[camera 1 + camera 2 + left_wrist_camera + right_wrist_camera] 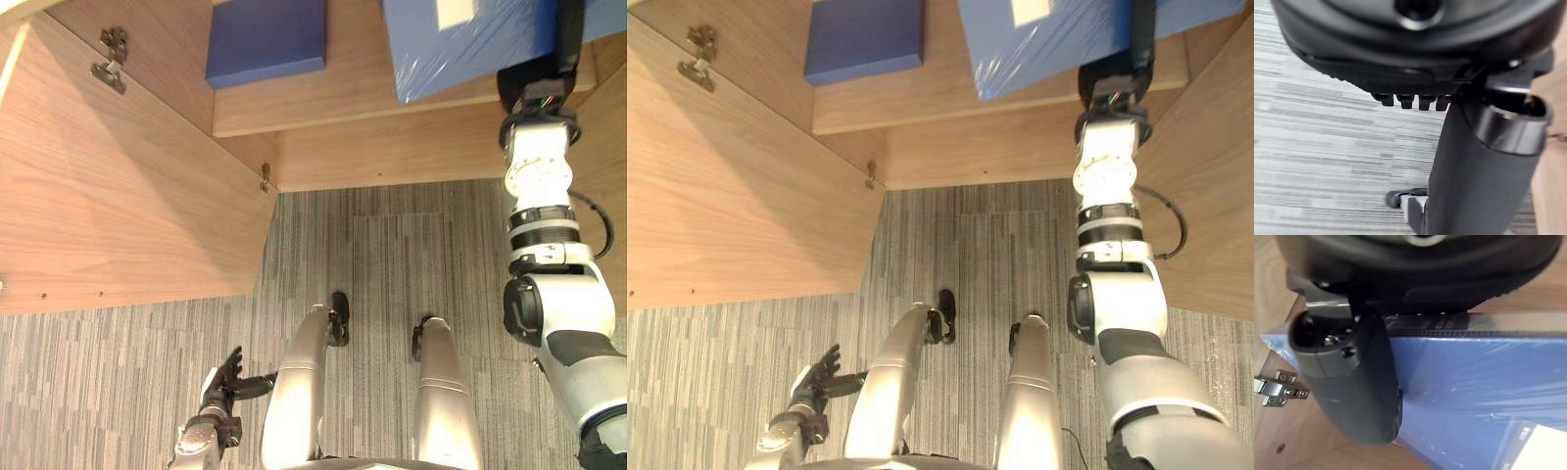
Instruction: Walk over to the cabinet, pick up the folder, carry it to the office cabinet, place the folder inside the office cabinet, then close the office cabinet door
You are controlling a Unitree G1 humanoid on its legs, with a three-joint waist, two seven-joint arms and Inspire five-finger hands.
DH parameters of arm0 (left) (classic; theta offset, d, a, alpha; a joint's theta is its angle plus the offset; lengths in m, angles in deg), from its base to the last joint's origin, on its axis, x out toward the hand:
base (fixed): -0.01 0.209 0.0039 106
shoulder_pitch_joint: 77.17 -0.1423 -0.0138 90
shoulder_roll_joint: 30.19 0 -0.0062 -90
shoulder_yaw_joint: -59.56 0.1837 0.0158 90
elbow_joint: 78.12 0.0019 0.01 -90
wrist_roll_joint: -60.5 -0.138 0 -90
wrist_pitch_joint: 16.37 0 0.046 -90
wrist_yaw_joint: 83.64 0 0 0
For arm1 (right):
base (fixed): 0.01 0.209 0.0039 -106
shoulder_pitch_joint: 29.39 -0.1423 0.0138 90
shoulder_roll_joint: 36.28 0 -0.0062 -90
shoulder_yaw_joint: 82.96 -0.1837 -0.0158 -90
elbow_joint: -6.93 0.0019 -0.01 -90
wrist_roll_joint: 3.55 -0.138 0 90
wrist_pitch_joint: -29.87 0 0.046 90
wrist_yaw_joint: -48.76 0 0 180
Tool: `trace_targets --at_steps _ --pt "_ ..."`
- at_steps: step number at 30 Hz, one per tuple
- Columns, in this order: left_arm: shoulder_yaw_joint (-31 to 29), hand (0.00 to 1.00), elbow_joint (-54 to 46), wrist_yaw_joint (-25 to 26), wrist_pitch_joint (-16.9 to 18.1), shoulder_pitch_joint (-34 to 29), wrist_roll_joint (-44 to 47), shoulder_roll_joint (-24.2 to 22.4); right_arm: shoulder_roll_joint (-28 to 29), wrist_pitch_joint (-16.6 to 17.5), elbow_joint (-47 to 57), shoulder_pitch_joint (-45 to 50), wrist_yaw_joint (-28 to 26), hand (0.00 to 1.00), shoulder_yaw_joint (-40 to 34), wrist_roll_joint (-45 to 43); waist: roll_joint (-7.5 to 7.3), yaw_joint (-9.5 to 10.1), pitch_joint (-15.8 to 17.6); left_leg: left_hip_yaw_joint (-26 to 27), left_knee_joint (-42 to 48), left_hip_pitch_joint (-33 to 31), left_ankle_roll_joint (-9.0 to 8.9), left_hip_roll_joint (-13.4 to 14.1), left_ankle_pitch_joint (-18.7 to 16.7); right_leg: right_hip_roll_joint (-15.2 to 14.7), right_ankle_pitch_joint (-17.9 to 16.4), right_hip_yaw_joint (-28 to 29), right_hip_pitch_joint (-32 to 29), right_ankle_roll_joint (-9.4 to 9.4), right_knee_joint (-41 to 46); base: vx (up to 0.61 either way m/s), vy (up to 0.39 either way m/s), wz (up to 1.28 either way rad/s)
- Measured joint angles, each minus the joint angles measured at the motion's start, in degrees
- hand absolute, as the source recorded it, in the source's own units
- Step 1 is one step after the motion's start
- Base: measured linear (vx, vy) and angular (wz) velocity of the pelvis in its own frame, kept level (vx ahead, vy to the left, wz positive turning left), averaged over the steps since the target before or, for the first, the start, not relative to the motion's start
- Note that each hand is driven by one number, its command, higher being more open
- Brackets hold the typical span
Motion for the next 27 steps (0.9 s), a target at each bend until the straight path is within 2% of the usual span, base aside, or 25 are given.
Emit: trace_targets --at_steps 3,6,9,15,16,20,23,27 --pt "0.07 1.00 0.22 0.97 -0.40 0.60 0.49 -1.77 -2.10 3.58 0.00 -2.96 2.22 0.00 -0.97 -2.77 0.16 1.03 0.81 0.07 1.05 -2.49 0.06 -0.84 -0.12 -0.92 -0.84 0.19 -2.85 0.13 2.25 -0.02 0.019 0.13" --pt "0.10 1.00 0.21 2.38 -0.39 1.06 1.07 -2.91 -2.13 7.02 -0.02 -5.44 4.77 0.00 -4.16 -6.79 0.21 1.07 0.85 0.37 -1.27 -4.23 -0.42 -3.04 1.34 -3.18 -1.66 0.34 -5.68 0.63 3.12 -0.06 -0.005 0.31" --pt "0.18 1.00 0.26 3.60 -0.42 0.72 1.10 -3.93 -2.11 8.65 -0.08 -6.73 7.75 0.00 -6.41 -6.92 0.40 1.23 0.95 0.57 -3.59 -4.17 0.13 -3.81 2.90 -4.06 -1.33 0.17 -6.13 0.27 2.33 -0.01 -0.024 0.17" --pt "0.25 1.00 -0.39 5.03 -0.39 0.38 1.13 -4.23 -2.93 9.01 -2.39 -13.23 12.91 0.00 -3.83 -6.44 0.75 1.32 1.09 0.19 -4.02 -4.13 0.16 -3.96 3.02 -4.59 -1.24 -0.90 -5.94 0.11 2.09 0.06 -0.028 0.07" --pt "0.37 1.00 -0.90 5.26 -0.26 0.38 1.34 -4.24 -4.00 8.77 -3.19 -14.15 13.49 1.00 -2.16 -6.27 0.77 1.37 1.10 -0.01 -4.20 -4.14 0.16 -4.03 3.02 -4.85 -1.27 -1.31 -5.77 0.05 2.11 0.05 -0.017 0.12" --pt "1.11 1.00 -1.01 6.46 0.21 0.37 2.97 -4.14 -5.15 8.55 -4.09 -16.23 14.38 1.00 0.19 -6.16 0.89 1.36 1.06 -0.90 -4.45 -4.09 0.15 -4.83 3.01 -5.88 -1.99 -2.59 -5.08 -0.54 2.07 0.02 -0.010 0.15" --pt "1.25 1.00 -0.97 6.82 0.18 0.37 3.56 -4.13 -6.89 8.16 -4.47 -16.49 14.42 1.00 3.65 -5.94 0.92 1.46 1.08 -1.57 -4.07 -4.86 0.09 -5.40 3.03 -6.36 -2.43 -3.17 -5.25 -0.23 2.37 0.01 0.001 0.16" --pt "1.30 1.00 -1.02 7.40 0.15 0.17 3.58 -4.19 -6.97 7.62 -5.29 -16.79 14.44 1.00 4.74 -5.90 0.92 1.49 1.07 -1.45 -4.49 -4.95 0.16 -5.99 3.09 -7.09 -2.57 -3.22 -5.31 -0.26 2.19 0.02 0.007 0.08"
